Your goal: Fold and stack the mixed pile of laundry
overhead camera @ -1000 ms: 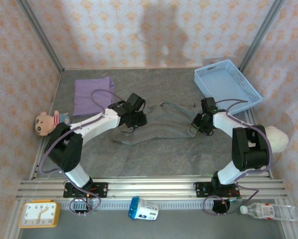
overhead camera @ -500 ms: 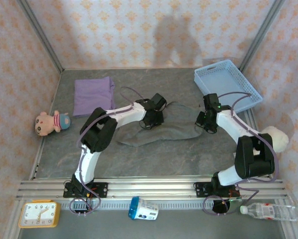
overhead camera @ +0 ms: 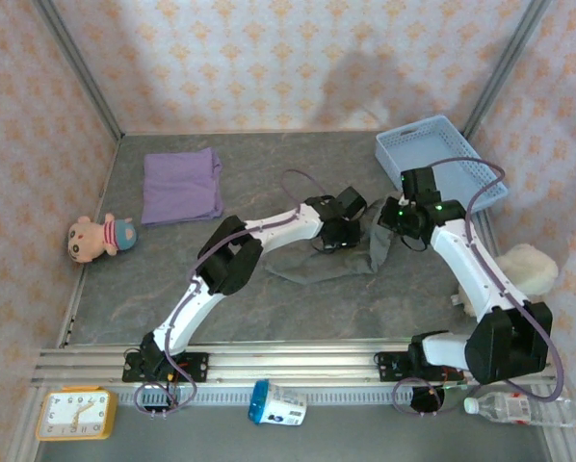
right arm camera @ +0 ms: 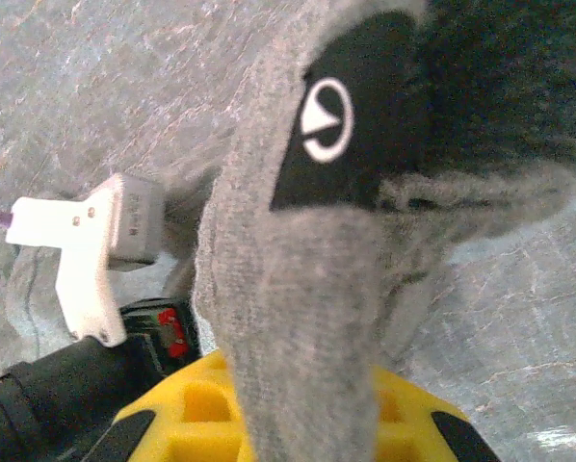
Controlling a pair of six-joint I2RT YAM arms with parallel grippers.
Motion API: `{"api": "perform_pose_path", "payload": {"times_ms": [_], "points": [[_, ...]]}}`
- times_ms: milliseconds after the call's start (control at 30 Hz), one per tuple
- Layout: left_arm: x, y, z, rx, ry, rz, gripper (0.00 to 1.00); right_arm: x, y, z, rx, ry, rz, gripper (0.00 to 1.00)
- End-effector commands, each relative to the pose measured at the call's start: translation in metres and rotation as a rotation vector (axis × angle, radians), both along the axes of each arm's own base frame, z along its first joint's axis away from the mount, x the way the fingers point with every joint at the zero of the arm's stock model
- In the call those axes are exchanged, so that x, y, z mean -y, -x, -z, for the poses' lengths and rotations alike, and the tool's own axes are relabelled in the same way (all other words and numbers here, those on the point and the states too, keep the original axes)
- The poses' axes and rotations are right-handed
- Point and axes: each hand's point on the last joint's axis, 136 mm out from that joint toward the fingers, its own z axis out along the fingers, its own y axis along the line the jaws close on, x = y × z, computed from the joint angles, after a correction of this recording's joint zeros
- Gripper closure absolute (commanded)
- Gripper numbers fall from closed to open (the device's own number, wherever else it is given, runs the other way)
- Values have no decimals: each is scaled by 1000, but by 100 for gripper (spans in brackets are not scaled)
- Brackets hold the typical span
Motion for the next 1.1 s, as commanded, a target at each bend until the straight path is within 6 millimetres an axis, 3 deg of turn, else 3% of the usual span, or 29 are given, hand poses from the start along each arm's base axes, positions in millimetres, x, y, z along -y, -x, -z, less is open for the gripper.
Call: {"api": "perform_pose_path", "payload": {"times_ms": [0, 167, 300, 433, 533, 600, 867, 967, 1067], "points": [[-11, -1, -38, 17, -3, 22, 98, -6, -1, 0, -5, 1, -30, 100], [-51, -1, -90, 66, 27, -3, 93, 1, 0, 4, -19, 44, -25, 100], [-102, 19, -104, 77, -10, -39, 89, 4, 1, 5, -24, 64, -21, 100], [-169, 44, -82, 60, -131, -120, 89, 4, 5, 10, -39, 58, -20, 100], [-209, 64, -55, 19, -188, -187, 89, 4, 8, 12, -43, 55, -22, 100], [-225, 76, -38, 0, -217, -211, 89, 1, 9, 13, -45, 50, -37, 100], [-235, 88, 2, -39, -243, -249, 90, -13, 16, 13, -40, 103, -113, 100], [-235, 89, 10, -56, -252, -243, 91, -35, 16, 5, -18, 97, -165, 100], [-235, 91, 14, -69, -256, -236, 91, -77, 16, -7, 19, 72, -260, 100]]}}
